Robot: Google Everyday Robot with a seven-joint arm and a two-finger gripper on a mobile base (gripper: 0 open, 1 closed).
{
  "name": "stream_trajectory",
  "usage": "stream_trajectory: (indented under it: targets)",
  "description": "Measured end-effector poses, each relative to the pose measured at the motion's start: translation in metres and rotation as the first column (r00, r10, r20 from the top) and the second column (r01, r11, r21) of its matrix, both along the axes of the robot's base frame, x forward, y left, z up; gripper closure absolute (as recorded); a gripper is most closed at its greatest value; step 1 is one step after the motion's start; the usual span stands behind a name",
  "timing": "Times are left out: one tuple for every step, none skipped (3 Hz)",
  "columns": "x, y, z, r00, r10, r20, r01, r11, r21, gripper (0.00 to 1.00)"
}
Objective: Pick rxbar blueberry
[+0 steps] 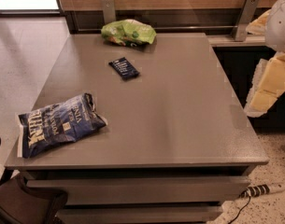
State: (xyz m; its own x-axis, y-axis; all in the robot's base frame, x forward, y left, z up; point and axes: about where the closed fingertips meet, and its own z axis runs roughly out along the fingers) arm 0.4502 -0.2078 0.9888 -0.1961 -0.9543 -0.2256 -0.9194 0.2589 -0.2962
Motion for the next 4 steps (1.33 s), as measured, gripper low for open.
stream_trajectory:
  targets:
    - [0.038,0.009,0.000,0.9997,-0.023,0.005,0.023,0.999,0.028,0.00]
    - [0.092,0.025,0.006,0.9939,-0.110,0.010,0.108,0.984,0.139,0.00]
    - [0.137,0.050,0.016,0.9702,-0.242,-0.015,0.231,0.907,0.353,0.00]
    - [0.165,0.077,0.028,0.9349,-0.352,-0.044,0.321,0.788,0.525,0.00]
